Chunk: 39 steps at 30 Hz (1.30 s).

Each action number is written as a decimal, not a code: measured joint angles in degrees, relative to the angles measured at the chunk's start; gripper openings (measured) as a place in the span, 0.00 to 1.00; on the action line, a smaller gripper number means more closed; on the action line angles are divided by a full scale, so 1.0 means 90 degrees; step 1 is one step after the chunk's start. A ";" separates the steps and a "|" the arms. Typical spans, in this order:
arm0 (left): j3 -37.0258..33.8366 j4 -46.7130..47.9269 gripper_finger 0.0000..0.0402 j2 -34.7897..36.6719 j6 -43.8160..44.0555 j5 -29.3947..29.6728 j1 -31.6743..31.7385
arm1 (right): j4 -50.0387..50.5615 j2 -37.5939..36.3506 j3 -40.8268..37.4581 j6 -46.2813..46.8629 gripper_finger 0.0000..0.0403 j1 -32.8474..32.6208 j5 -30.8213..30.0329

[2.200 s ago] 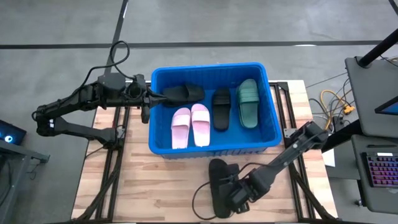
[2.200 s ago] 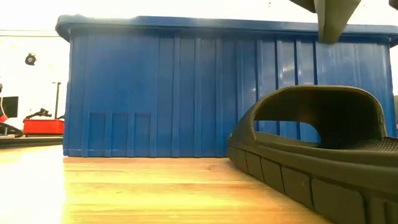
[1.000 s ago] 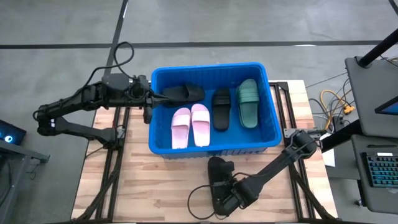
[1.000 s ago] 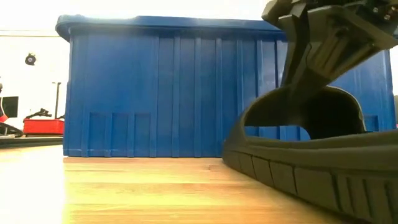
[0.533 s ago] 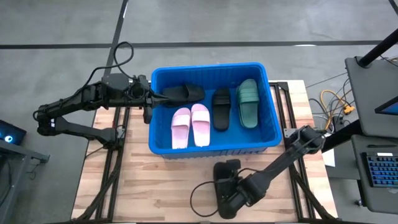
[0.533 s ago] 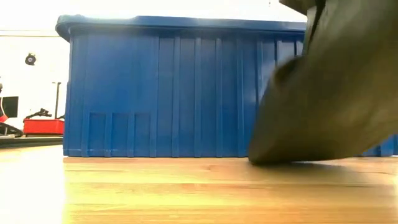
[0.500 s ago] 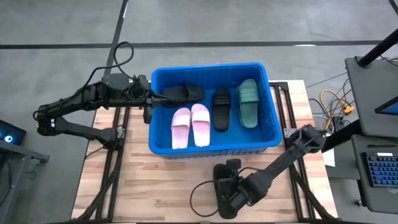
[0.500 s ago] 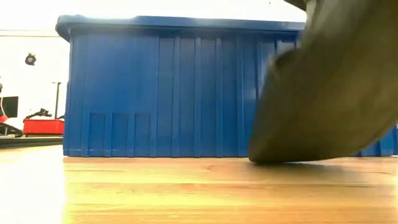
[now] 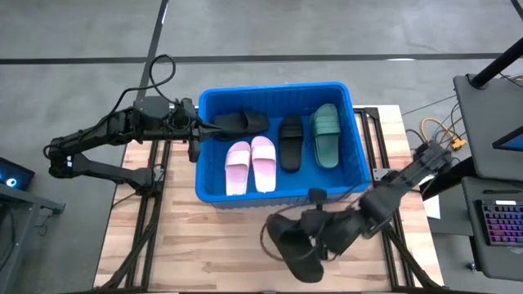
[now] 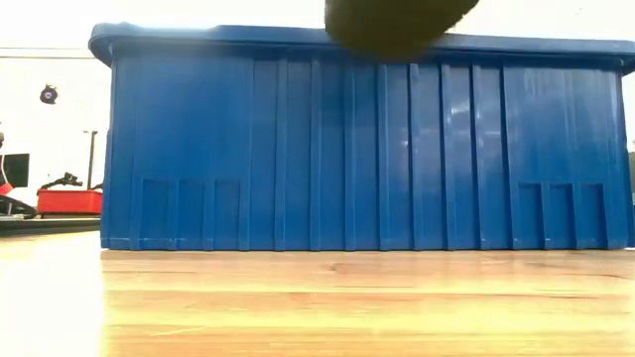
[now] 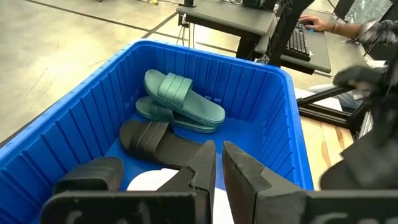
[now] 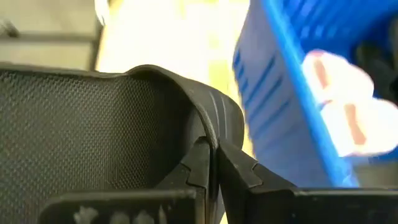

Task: Pick and place slides into bin
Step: Put the black slide into the blue container

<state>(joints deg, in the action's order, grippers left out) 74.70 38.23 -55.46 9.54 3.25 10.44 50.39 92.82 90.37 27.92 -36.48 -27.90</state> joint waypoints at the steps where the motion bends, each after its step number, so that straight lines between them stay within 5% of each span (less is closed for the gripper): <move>1: 0.0000 -0.0014 0.03 0.0000 0.0002 0.0000 0.0000 | -0.0169 -0.0146 0.0000 -0.0115 0.03 0.0022 -0.0005; 13: 0.0032 -0.0481 0.03 -0.0086 -0.0299 0.0002 0.0005 | -0.0906 -0.1127 0.0005 -0.1941 0.03 0.0666 -0.1809; 28: 0.0029 -0.0628 0.03 -0.0080 -0.0262 -0.0062 0.0005 | -0.0408 -0.1248 -0.0105 -0.3839 0.03 0.3502 -0.1710; 39: 0.0029 -0.0623 0.03 0.0009 -0.0315 -0.0129 0.0005 | -0.1108 -0.1035 -0.1478 -0.5227 0.03 0.4735 -0.1397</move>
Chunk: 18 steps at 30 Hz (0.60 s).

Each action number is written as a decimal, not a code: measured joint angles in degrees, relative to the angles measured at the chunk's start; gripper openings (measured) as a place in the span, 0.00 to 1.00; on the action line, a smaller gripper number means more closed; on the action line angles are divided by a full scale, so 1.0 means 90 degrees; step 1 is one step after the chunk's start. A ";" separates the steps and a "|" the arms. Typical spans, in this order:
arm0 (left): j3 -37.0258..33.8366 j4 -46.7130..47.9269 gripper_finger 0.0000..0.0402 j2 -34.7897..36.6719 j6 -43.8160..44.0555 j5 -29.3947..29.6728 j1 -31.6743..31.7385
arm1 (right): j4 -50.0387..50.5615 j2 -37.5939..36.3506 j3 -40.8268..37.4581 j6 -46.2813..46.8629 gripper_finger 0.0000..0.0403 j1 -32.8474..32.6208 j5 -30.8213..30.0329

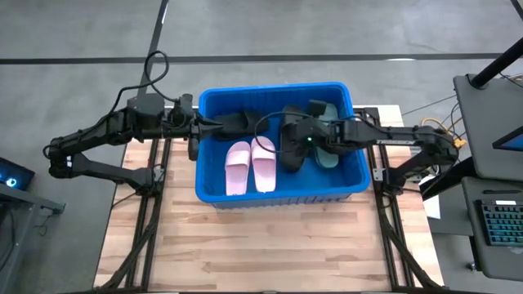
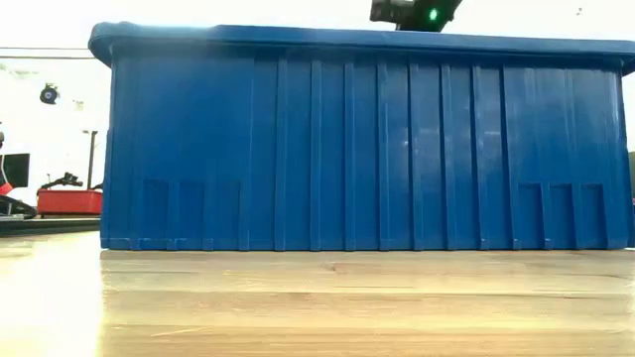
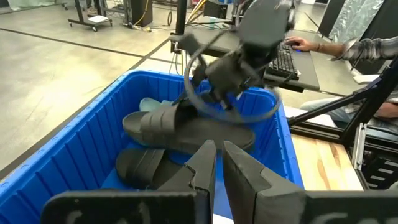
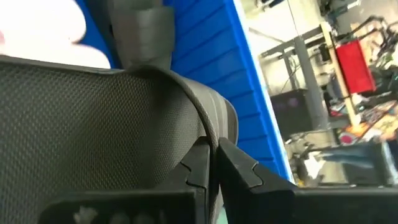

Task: Pick and place slides into bin
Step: Put the black slide into the blue container

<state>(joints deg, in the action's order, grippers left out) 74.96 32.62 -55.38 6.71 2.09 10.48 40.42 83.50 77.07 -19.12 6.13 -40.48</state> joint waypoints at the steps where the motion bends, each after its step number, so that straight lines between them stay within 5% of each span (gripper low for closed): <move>1: 0.0000 -0.0001 0.03 0.0002 -0.0005 0.0000 0.0000 | -0.0196 0.0021 -0.0161 -0.0188 0.03 0.0051 0.0009; 18: -0.0010 0.0422 0.03 0.0003 0.0033 0.0004 0.0000 | -0.1598 0.0627 -0.1240 -0.1698 0.03 0.1253 0.1239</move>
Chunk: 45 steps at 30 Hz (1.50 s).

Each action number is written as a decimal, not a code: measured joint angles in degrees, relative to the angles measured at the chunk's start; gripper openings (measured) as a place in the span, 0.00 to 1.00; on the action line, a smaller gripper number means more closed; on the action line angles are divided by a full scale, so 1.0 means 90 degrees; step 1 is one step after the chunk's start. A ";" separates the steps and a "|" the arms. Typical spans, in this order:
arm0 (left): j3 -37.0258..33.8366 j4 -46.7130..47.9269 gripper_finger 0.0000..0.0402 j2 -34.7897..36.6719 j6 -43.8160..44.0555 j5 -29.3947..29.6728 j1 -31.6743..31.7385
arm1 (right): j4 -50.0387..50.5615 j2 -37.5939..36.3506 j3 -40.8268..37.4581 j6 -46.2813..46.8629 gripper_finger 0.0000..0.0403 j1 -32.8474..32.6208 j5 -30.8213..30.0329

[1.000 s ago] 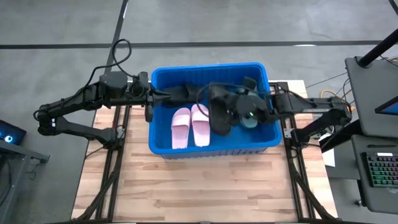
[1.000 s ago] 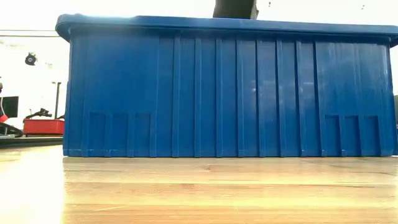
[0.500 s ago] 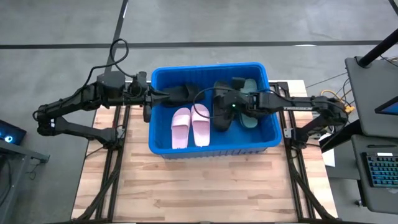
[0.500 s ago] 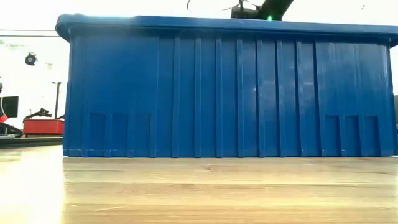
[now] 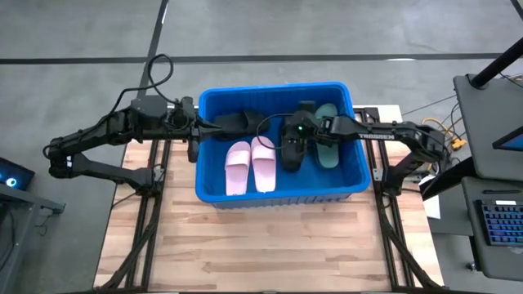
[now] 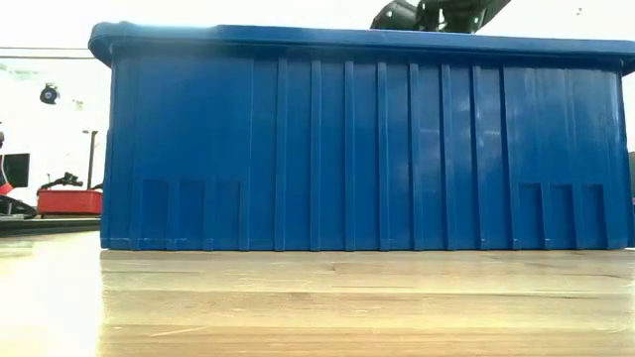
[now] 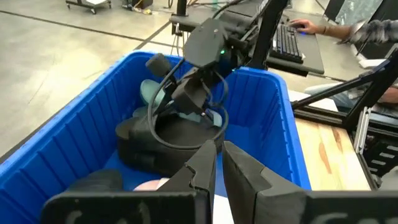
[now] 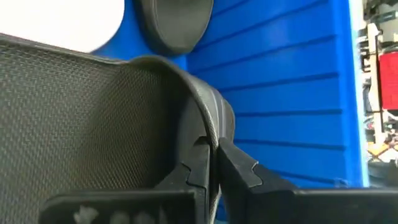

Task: Pick and place slides into bin
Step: Put the black slide into the blue container

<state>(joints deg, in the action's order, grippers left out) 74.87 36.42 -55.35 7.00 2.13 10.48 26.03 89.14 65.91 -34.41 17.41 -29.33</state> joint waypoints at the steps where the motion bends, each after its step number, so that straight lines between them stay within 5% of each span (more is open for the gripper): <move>1: 0.0000 0.0030 0.03 0.0000 0.0001 0.0001 0.0000 | -0.0069 0.0049 -0.0049 -0.0052 0.03 0.0052 0.0000; 20: 0.0000 0.0015 0.03 0.0000 0.0007 0.0003 -0.0005 | -0.0779 0.0333 -0.0381 -0.0161 0.10 0.0407 0.0873; 28: -0.0002 0.0015 0.03 0.0000 0.0007 -0.0004 -0.0002 | -0.0054 0.0321 -0.0020 0.0316 0.18 0.0630 0.1653; 45: -0.0002 0.0018 0.03 -0.0008 0.0007 -0.0041 0.0000 | 0.1402 0.0318 0.0737 0.1496 0.31 0.0697 0.2160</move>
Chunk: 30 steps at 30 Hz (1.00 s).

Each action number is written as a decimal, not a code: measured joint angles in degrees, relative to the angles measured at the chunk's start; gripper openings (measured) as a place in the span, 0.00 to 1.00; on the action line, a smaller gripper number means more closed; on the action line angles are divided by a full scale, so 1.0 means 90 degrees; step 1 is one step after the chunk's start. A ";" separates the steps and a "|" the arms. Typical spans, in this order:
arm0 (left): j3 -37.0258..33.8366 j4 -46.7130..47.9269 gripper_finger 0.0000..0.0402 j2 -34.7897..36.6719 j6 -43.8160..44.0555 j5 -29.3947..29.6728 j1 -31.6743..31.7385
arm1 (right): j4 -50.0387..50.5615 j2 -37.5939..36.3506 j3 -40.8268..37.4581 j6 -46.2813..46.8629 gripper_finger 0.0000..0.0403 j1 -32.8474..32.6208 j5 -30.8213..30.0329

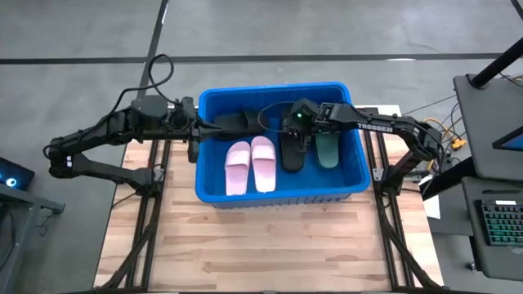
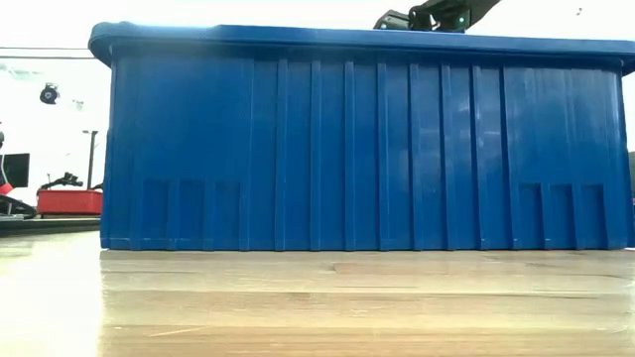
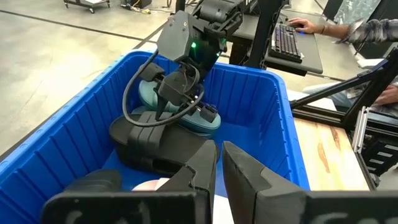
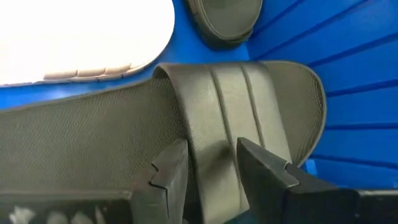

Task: Pick and place slides into bin
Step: Put the black slide into the blue container, then return to Home Position

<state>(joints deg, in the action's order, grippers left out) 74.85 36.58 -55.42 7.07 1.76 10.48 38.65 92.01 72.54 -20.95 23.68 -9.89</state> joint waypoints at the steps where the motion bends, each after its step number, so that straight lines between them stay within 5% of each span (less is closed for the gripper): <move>1: 0.0000 0.0003 0.03 -0.0002 0.0000 -0.0005 0.0000 | 0.0030 0.0000 0.0033 0.0011 0.32 0.0000 0.0000; 16: -0.0002 0.0005 0.03 0.0005 0.0000 -0.0026 0.0000 | 0.0721 -0.0005 0.0693 0.0672 0.34 -0.0016 -0.0012; 30: -0.0002 -0.0001 0.03 0.0007 -0.0046 -0.0029 0.0000 | 0.0761 -0.0180 0.1490 0.1715 0.28 -0.0418 0.0685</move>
<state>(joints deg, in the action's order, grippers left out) 74.83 36.56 -55.36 6.66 1.50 10.48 45.50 90.39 85.94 -5.51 19.92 -3.72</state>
